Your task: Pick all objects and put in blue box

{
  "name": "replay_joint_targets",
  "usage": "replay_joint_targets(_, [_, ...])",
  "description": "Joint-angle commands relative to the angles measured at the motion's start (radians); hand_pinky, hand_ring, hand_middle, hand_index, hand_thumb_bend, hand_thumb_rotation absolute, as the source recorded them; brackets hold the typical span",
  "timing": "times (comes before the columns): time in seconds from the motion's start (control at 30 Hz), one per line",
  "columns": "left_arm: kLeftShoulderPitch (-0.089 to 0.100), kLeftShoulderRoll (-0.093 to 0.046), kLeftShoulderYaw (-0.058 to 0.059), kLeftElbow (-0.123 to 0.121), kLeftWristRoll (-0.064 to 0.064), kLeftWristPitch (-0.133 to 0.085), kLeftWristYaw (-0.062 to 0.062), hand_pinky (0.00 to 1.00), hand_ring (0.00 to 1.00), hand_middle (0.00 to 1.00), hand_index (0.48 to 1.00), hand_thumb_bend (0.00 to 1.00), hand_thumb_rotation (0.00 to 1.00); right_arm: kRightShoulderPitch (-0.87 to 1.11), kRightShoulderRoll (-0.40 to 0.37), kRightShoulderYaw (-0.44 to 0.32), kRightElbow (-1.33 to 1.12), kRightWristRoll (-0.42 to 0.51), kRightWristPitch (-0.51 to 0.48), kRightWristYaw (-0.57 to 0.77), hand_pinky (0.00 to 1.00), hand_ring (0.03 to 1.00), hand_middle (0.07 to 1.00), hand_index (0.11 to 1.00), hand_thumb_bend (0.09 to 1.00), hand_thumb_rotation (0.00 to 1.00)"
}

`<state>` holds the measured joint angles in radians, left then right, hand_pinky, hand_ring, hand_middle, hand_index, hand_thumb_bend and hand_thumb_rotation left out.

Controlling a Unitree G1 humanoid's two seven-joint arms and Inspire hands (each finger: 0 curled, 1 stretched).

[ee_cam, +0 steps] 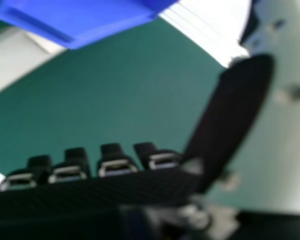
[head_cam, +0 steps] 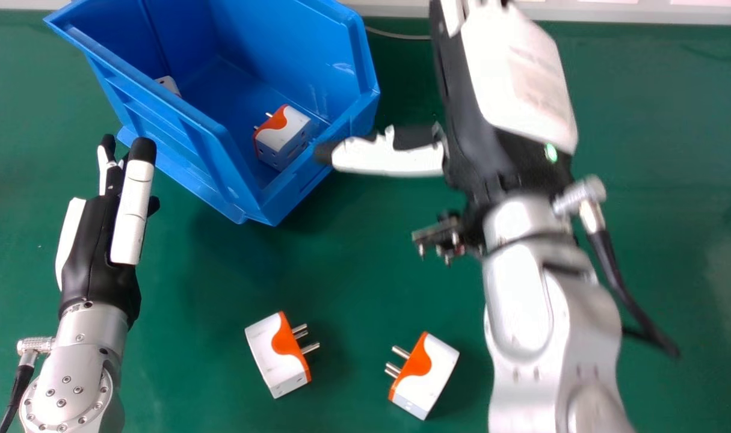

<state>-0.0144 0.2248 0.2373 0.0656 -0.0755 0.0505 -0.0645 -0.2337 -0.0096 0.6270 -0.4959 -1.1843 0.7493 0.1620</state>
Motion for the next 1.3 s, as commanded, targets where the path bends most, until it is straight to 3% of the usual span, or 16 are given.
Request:
replay_joint_targets(0.0, [-0.015, 0.004, -0.002, -0.004, 0.014, -0.03, 0.012, 0.95, 0.99, 1.0, 1.0, 0.79, 1.0, 0.09, -0.001, 0.047, -0.082, -0.061, -0.035, 0.015, 1.0, 1.0, 1.0, 1.0, 1.0, 0.47])
replay_joint_targets(0.07, [-0.022, 0.002, -0.004, 0.005, 0.016, -0.032, 0.016, 0.94, 0.99, 1.0, 1.0, 0.8, 1.0, 0.191, -0.022, 0.076, -0.128, -0.091, -0.063, 0.039, 1.0, 1.0, 1.0, 1.0, 1.0, 0.5])
replay_joint_targets(0.33, [-0.022, -0.013, -0.001, -0.011, -0.019, -0.025, 0.005, 0.95, 0.99, 1.0, 1.0, 0.79, 1.0, 0.474, -0.075, 0.072, -0.218, -0.05, -0.174, -0.001, 1.0, 1.0, 1.0, 1.0, 1.0, 0.49])
replay_joint_targets(0.6, [-0.032, -0.012, 0.003, -0.008, -0.019, -0.016, 0.005, 0.95, 1.0, 1.0, 1.0, 0.79, 1.0, 0.613, -0.109, 0.079, -0.241, -0.036, -0.23, -0.014, 1.0, 1.0, 1.0, 1.0, 1.0, 0.47])
replay_joint_targets(0.8, [-0.034, -0.009, 0.004, -0.012, -0.015, -0.007, 0.007, 0.95, 1.0, 1.0, 1.0, 0.79, 1.0, 0.653, -0.098, 0.087, -0.244, -0.084, -0.236, 0.042, 1.0, 1.0, 1.0, 1.0, 1.0, 0.46])
replay_joint_targets(1.0, [-0.031, -0.008, 0.007, -0.016, -0.007, -0.009, 0.012, 0.95, 1.0, 1.0, 1.0, 0.78, 1.0, 0.665, -0.05, 0.112, -0.25, -0.207, -0.217, 0.231, 1.0, 1.0, 1.0, 1.0, 1.0, 0.45])
replay_joint_targets(1.27, [-0.028, -0.012, 0.008, -0.022, -0.011, -0.01, 0.013, 0.96, 1.0, 1.0, 1.0, 0.79, 1.0, 0.623, 0.023, 0.097, -0.269, -0.409, -0.222, 0.576, 1.0, 1.0, 1.0, 1.0, 1.0, 0.42])
